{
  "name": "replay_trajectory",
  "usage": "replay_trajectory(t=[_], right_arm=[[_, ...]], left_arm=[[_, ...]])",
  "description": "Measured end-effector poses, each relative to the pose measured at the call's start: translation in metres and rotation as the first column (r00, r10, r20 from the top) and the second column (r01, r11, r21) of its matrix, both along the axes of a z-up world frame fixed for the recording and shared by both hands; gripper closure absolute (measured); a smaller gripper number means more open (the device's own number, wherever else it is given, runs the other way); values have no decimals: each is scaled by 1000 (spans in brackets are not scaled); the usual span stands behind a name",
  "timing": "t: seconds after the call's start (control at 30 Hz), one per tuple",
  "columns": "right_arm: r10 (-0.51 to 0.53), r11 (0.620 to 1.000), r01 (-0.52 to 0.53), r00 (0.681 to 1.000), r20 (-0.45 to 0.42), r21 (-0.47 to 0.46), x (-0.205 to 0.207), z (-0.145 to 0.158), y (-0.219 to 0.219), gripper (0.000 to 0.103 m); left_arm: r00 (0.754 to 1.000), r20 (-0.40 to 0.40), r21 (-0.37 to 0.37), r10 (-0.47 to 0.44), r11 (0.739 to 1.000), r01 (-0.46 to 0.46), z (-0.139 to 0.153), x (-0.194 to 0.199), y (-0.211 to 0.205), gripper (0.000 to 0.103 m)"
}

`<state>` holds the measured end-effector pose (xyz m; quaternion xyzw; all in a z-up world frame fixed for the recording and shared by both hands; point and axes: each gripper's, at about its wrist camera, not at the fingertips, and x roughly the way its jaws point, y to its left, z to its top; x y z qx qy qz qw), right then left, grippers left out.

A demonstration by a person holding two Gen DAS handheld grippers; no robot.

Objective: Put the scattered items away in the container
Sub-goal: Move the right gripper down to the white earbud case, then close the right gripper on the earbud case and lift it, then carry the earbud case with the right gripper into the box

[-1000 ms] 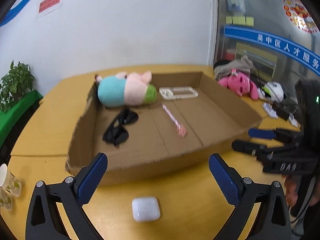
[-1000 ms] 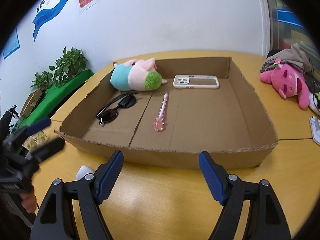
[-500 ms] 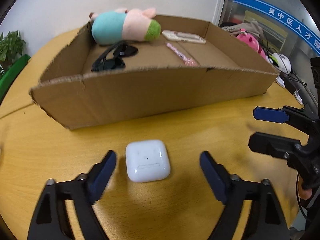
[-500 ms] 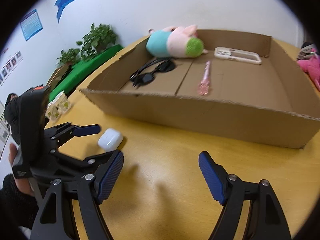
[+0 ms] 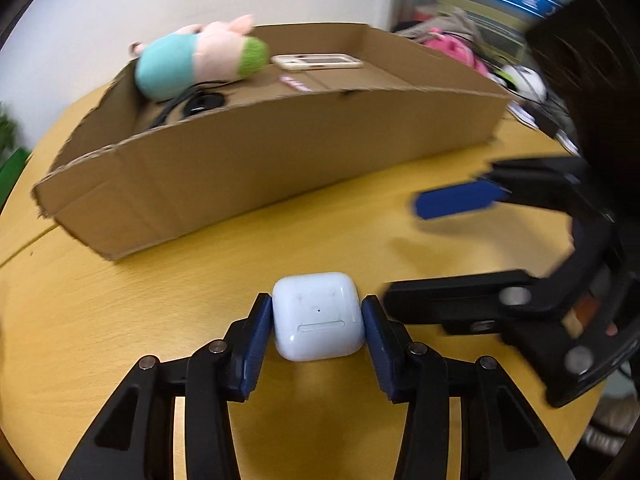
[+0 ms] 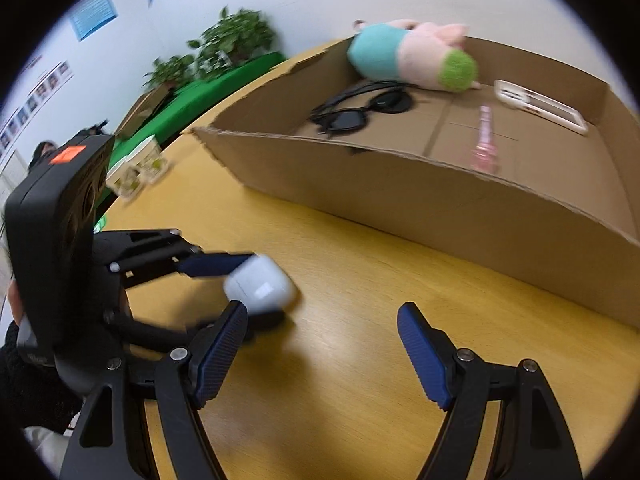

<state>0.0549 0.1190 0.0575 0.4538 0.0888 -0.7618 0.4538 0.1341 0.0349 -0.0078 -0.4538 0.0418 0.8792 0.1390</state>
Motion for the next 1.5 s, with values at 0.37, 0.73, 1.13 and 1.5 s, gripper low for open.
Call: replay_trajectory(t=[0.37,0.73,1.13,1.5], right_arm=[[198,977,-201,979,53,76,13,-12,-34,47],[211,974,-215,975,73,64,20,-5,-26,62],[191,981,-189,979,-74,35,5,66,-8,62],[150,989,-147,964,-218,28,-36,141,14,62]], left_arm=[[995,-27,-3,-99,995,99,0,15,10,55],[992,-57,14,-111,994,112,11,22,16,56],[969,-203,-47,-141,990,134,81,2,33,56],[925,-310,-114,-220,974,194,146,-44,60,56]])
